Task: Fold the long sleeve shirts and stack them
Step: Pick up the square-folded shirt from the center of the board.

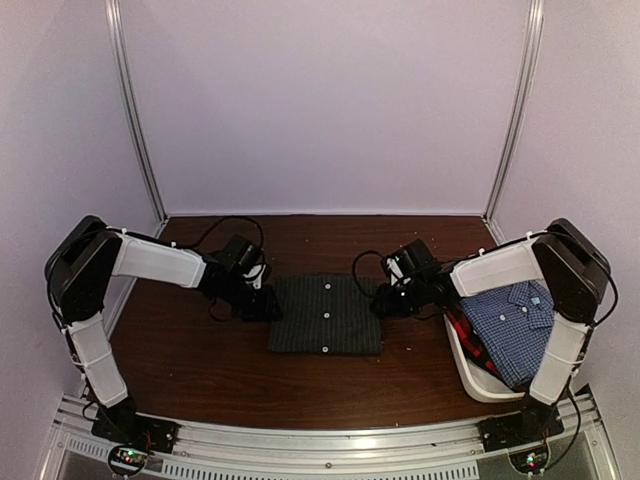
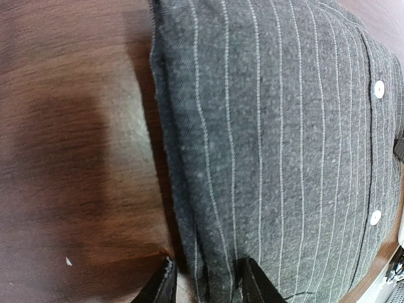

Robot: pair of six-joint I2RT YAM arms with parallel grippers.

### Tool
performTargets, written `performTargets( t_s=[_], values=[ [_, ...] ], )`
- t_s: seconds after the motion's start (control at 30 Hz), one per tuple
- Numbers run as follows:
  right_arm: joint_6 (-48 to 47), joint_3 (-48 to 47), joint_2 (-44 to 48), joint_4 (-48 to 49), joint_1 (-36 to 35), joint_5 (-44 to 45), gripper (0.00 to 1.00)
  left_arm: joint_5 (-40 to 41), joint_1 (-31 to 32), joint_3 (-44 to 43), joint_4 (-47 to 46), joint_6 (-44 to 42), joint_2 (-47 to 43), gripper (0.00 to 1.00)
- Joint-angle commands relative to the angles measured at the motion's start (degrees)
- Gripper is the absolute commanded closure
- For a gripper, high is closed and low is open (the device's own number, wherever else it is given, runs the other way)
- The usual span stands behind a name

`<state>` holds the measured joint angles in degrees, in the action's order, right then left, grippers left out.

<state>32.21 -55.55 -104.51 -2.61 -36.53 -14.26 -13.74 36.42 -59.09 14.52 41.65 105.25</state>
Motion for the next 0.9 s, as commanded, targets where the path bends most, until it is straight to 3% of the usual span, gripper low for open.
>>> performTargets(
  t_s=[0.0,0.3,0.47,0.63,0.87],
  values=[
    [-0.8,1.5,3.2,-1.5,0.1,1.2,0.68,-1.3,-0.1,-1.9,-1.4,0.0,1.5,0.63],
    [-0.5,1.8,5.3,-1.7,0.1,1.2,0.68,-4.2,0.0,-0.8,-4.3,2.1,3.3,0.67],
    [-0.4,1.8,5.9,-1.8,0.0,1.1,0.68,-6.3,0.2,-0.5,-7.0,4.1,4.2,0.74],
    [-0.4,1.7,6.1,-2.1,0.0,0.8,0.68,-9.1,0.3,0.0,-10.0,7.1,3.3,1.0],
    [-0.4,1.3,7.8,-3.3,-0.3,0.9,0.67,-8.0,0.0,-0.3,-4.1,5.2,-2.6,1.0]
  ],
)
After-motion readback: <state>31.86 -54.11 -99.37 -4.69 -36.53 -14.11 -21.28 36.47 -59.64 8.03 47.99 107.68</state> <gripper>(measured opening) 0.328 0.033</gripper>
